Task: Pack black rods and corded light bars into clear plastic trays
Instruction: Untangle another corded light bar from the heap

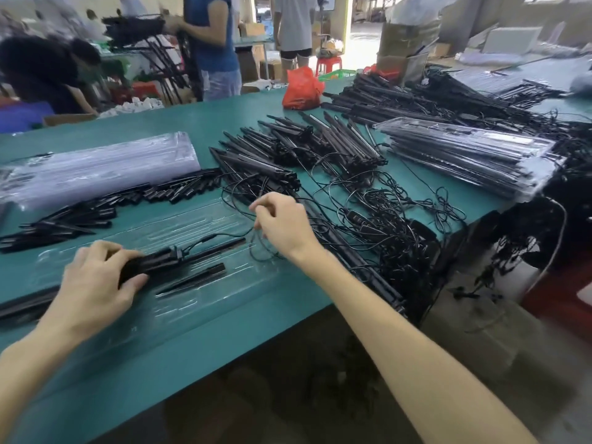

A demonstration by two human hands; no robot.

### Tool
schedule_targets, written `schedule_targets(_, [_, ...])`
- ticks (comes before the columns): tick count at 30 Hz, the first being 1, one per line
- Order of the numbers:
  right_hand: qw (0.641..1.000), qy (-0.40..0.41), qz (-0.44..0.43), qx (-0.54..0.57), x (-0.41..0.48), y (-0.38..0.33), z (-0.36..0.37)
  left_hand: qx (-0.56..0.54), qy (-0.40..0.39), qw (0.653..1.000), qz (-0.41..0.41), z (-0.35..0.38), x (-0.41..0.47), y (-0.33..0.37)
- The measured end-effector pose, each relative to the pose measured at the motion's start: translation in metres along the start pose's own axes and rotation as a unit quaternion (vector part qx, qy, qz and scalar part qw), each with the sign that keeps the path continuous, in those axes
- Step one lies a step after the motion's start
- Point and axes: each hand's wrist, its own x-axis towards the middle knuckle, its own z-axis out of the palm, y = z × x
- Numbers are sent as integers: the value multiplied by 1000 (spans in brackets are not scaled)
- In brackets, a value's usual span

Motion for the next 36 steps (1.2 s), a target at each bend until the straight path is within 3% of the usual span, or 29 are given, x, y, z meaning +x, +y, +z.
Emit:
schedule_targets(3, [997, 20, 25, -75, -5, 13, -37, -18, 14, 1000, 16, 2, 5, 23])
schedule_targets(8, [993, 57, 52, -90, -20, 36, -70, -134, 64, 982, 119, 1, 20, 100])
schedule_targets(13, [978, 111, 15, -176, -20, 43, -91, -237, 42, 939, 245, 3, 40, 202])
schedule_targets(16, [967, 84, 0, -241, -16, 52, -104, -221, 2, 933, 284, 13, 56, 251])
schedule_targets(19, [951, 7, -2, -309, -14, 65, -107, -130, -52, 946, 292, 27, 73, 281])
schedule_targets(24, [944, -22, 10, -330, -2, 77, -109, -12, -109, 958, 264, 46, 93, 283])
schedule_targets(28, [959, 10, 9, -282, 3, 83, -110, -51, -46, 969, 237, 54, 100, 283])
schedule_targets(36, [969, 44, -12, -244, 2, 89, -103, -89, -57, 968, 229, 53, 123, 283])
